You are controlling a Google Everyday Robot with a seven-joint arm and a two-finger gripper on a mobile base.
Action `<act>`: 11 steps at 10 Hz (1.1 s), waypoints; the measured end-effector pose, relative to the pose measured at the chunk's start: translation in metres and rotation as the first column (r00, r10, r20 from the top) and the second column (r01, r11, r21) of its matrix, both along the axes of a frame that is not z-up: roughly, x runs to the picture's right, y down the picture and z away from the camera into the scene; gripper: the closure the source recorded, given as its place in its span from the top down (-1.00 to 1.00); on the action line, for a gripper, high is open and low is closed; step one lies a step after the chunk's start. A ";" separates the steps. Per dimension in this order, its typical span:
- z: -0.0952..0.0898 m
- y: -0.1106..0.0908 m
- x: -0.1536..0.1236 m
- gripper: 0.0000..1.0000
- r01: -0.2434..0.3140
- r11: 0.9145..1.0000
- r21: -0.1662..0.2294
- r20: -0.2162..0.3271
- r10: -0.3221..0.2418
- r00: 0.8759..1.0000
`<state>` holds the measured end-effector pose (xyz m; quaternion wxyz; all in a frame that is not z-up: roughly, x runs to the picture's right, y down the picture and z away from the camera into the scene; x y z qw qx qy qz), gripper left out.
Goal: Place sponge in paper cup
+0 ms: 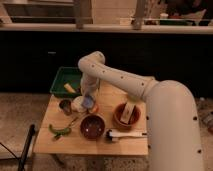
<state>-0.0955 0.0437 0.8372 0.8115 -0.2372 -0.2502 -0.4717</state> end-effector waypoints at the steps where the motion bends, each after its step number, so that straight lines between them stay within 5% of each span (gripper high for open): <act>1: -0.001 0.000 -0.003 -0.99 0.018 1.000 -0.010 0.012 -0.018 1.000; 11: 0.006 0.007 -0.044 -0.99 0.118 0.989 -0.093 0.129 -0.106 0.986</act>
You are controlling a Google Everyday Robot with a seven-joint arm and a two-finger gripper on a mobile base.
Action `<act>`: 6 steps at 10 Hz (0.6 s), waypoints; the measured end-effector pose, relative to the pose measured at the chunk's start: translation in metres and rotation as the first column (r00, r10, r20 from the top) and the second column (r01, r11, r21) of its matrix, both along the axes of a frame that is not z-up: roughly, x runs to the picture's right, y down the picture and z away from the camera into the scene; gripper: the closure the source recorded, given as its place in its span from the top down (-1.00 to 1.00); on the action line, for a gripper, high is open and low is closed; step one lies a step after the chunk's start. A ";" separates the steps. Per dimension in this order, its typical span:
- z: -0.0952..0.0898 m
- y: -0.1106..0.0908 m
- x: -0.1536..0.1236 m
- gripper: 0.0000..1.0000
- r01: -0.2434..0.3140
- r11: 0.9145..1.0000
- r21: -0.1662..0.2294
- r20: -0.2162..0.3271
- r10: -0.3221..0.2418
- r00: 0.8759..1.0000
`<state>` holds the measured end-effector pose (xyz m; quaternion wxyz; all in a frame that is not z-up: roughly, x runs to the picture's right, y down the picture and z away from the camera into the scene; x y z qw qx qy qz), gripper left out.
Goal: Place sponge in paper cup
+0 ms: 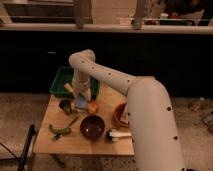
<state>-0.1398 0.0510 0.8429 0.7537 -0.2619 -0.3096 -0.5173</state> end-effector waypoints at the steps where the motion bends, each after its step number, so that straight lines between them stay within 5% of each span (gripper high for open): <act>1: 0.001 0.000 -0.003 -0.99 0.004 1.000 -0.006 0.005 -0.004 1.000; 3: 0.004 -0.001 -0.010 -0.91 0.002 1.000 -0.021 0.009 -0.002 1.000; 6: 0.007 -0.002 -0.015 -0.36 -0.006 0.999 -0.040 0.009 0.006 1.000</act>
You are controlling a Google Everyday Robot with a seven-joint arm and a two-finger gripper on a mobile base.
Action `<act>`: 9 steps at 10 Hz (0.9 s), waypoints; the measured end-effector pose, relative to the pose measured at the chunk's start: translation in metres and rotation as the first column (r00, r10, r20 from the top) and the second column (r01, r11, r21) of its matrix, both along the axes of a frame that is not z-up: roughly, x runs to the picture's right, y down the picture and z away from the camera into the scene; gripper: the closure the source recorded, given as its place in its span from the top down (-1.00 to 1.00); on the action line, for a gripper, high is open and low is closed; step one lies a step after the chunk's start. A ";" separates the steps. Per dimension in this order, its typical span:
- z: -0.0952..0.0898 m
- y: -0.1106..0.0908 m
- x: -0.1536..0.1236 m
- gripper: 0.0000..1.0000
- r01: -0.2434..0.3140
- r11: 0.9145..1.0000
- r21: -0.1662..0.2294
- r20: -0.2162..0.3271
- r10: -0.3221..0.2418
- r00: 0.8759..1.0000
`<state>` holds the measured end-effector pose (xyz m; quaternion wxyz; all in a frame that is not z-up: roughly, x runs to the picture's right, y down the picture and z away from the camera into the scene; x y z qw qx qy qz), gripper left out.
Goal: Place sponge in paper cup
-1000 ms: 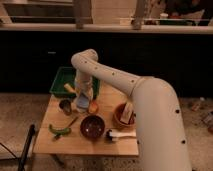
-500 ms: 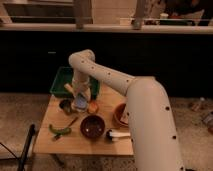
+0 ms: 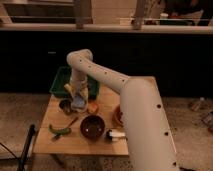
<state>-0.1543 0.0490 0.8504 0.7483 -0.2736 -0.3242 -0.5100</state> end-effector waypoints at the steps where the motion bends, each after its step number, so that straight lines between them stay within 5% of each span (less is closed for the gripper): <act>1: 0.002 0.000 -0.001 -0.13 -0.001 1.000 -0.007 -0.003 0.001 1.000; 5: 0.003 0.000 -0.005 0.57 0.006 1.000 -0.015 -0.006 -0.006 1.000; 9: 0.001 -0.005 -0.001 0.60 0.011 1.000 -0.001 -0.022 -0.011 1.000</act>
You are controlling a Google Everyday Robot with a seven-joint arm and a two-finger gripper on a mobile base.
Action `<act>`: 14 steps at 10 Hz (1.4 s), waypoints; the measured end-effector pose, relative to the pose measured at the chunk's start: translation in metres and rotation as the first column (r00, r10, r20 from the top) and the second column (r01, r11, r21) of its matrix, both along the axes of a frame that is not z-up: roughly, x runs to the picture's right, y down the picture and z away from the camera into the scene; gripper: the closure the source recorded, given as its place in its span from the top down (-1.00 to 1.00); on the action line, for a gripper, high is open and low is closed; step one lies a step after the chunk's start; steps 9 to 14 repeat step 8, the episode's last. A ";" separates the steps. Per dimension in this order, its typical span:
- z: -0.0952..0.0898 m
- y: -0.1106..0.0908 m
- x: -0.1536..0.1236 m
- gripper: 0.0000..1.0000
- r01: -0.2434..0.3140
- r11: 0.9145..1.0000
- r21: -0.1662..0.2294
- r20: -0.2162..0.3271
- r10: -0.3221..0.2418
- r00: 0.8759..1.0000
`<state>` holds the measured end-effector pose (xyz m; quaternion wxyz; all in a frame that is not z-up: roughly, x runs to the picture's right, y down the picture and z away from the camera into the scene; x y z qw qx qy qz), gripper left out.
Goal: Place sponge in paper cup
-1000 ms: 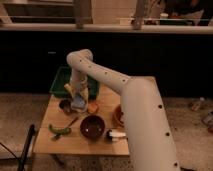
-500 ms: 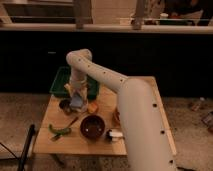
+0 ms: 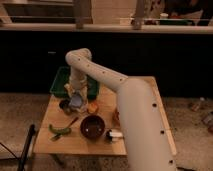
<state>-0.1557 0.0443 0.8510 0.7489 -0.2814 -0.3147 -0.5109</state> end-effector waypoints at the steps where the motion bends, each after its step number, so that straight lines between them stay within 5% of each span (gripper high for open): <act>1: -0.001 -0.001 0.000 0.60 0.003 1.000 0.004 -0.002 -0.003 1.000; 8: -0.018 -0.025 0.004 0.60 -0.013 0.995 0.101 -0.067 0.019 0.998; 14: -0.018 -0.025 0.004 0.60 -0.013 0.995 0.101 -0.067 0.019 0.998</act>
